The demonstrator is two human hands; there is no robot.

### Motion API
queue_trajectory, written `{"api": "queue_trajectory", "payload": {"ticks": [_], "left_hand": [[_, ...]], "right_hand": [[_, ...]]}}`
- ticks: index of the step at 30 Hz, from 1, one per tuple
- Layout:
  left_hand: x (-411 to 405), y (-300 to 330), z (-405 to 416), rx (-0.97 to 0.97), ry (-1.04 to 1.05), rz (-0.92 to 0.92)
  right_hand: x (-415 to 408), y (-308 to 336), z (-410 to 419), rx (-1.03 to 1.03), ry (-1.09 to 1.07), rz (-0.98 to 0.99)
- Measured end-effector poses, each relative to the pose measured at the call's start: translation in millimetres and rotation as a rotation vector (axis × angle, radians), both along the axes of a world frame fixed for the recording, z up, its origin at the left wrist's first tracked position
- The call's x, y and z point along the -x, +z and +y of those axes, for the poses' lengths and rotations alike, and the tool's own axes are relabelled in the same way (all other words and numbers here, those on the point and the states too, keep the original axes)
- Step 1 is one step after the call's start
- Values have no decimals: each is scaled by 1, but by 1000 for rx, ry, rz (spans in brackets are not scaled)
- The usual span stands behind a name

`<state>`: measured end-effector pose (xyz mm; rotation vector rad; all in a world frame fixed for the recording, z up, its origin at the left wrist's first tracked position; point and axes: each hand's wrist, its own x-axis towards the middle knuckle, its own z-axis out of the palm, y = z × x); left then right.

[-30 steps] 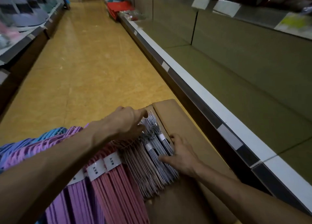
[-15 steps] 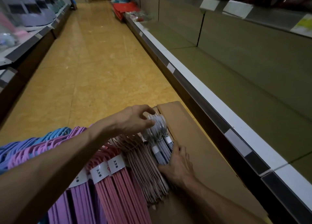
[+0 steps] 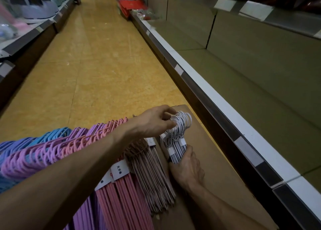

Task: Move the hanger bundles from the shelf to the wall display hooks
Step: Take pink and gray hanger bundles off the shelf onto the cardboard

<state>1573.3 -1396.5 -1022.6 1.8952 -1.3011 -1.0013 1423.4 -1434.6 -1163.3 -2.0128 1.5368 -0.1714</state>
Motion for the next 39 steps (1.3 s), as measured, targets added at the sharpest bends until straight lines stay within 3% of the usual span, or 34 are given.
{"api": "queue_trajectory", "payload": {"ticks": [11,20,27,31,35,39], "left_hand": [[-31,8,12,119,339,91],[-32,7,9,233,680,235],[-39,27,17,363,962,199],[-42,37,29,435,930,446],[-43,47,42,504,852,743],[-44,59,53,560,934,753]], "right_hand": [[7,10,-10,143,-40,-81],[-4,67,-17,23,63,-466],[-15,99,-16,-51,215,-694],[-14,113,-11,-153,324,-845],[-18,119,-6,-247,398,-876],[-29,130,-3,-275,470,-839]]}}
